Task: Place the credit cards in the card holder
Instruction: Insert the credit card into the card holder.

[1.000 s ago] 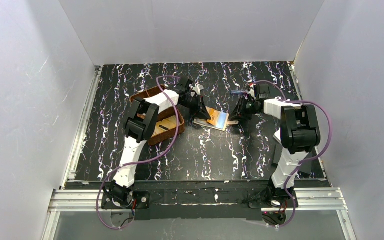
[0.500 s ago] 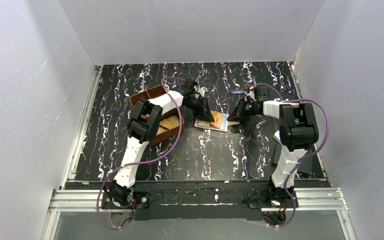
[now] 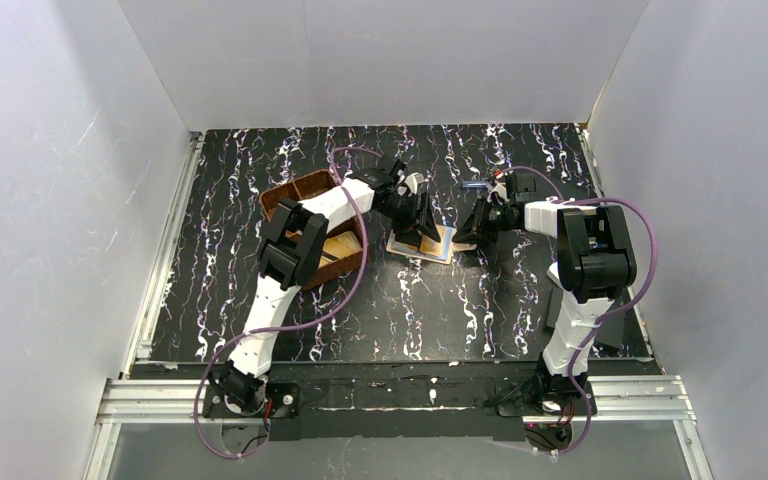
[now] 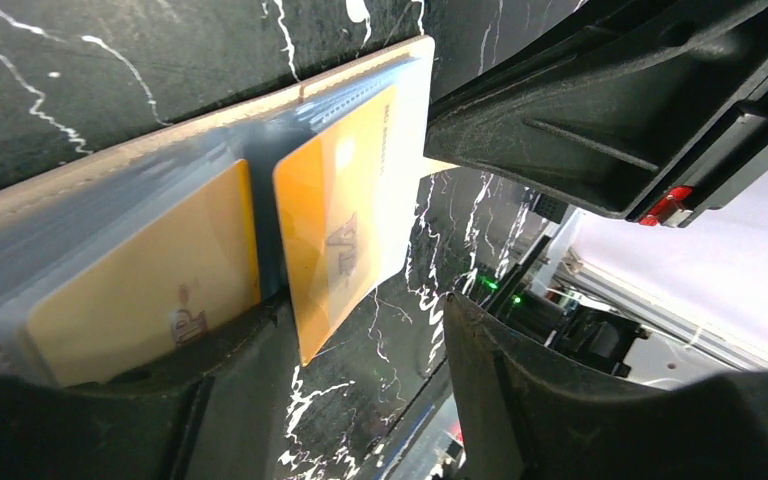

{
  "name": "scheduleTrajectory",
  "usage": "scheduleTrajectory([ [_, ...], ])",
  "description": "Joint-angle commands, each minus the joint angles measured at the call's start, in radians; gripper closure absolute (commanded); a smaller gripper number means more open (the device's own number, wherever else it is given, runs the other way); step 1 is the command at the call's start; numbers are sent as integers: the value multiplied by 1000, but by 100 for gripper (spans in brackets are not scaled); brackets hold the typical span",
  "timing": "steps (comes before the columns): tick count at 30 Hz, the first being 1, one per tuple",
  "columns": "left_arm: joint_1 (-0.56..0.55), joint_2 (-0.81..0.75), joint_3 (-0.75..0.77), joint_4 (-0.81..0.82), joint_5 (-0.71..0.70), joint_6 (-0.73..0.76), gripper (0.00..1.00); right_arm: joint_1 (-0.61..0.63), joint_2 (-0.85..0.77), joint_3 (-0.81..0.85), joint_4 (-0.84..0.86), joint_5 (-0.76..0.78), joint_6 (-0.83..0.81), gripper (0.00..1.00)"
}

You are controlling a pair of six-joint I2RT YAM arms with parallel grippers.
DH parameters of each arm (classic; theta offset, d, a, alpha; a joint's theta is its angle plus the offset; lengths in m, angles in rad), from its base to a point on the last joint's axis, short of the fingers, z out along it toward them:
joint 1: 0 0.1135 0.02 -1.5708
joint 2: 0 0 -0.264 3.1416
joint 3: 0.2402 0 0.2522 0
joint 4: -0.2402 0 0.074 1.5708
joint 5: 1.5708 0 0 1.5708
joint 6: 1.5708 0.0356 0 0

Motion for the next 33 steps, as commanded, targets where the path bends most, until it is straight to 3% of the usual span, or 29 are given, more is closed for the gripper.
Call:
scheduleTrajectory([
  [1, -17, -23, 40, -110, -118, 56, 45, 4, -4, 3, 6, -9, -18, 83],
  [9, -78, 36, 161, -183, -183, 110, 42, 7, -10, 7, 5, -12, -18, 83],
  [24, -122, 72, 208, -230, -224, 166, 40, 7, -55, -2, -14, 20, -28, 79],
  [29, -121, 77, 204, -257, -255, 171, 40, 4, -102, -11, -36, 61, -37, 67],
  [33, -116, 48, 226, -279, -245, 176, 39, 4, -100, -9, -40, 46, -38, 65],
])
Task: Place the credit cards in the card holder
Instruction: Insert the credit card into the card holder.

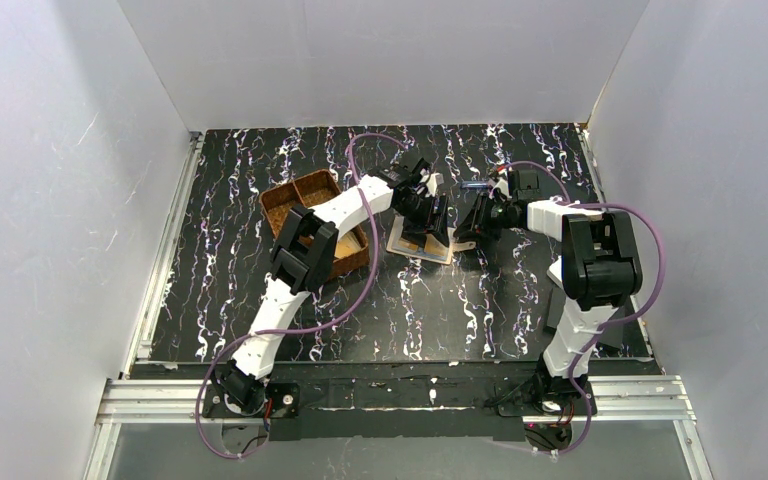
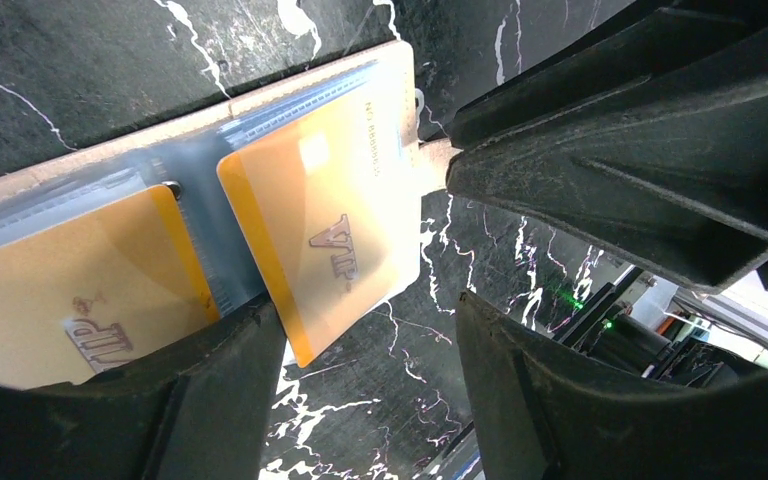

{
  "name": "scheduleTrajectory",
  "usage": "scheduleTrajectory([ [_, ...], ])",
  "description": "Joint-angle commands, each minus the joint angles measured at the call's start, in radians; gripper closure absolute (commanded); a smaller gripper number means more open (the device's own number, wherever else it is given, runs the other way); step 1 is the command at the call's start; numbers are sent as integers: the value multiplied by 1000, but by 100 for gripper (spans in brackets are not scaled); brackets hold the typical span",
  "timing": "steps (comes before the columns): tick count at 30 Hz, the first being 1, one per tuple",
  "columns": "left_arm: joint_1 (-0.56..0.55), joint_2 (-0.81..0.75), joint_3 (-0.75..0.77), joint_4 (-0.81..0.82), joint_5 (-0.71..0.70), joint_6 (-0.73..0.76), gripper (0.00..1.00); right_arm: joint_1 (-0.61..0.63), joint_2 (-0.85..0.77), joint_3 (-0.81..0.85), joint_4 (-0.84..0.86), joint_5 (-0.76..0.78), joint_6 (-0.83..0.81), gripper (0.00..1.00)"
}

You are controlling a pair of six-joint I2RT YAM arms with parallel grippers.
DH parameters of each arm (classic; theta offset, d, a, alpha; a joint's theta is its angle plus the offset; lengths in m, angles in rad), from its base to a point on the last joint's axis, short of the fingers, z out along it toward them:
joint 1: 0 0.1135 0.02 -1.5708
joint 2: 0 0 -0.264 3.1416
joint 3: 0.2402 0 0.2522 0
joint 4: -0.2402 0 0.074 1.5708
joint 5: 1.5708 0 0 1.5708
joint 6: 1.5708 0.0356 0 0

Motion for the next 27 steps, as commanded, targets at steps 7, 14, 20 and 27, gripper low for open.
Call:
scheduleTrajectory([
  [7, 33, -78, 83, -84, 104, -54, 30, 2, -46, 5, -23, -11, -36, 63],
  [14, 43, -104, 59, -126, 72, -33, 26, 5, -46, -3, -6, -30, -34, 59],
  [20, 43, -71, 70, -85, 75, -25, 35, 9, -39, -6, 16, -64, -12, 60],
  [27, 42, -11, 49, -36, 112, -39, 68, 9, -29, -19, 33, -78, 8, 72],
])
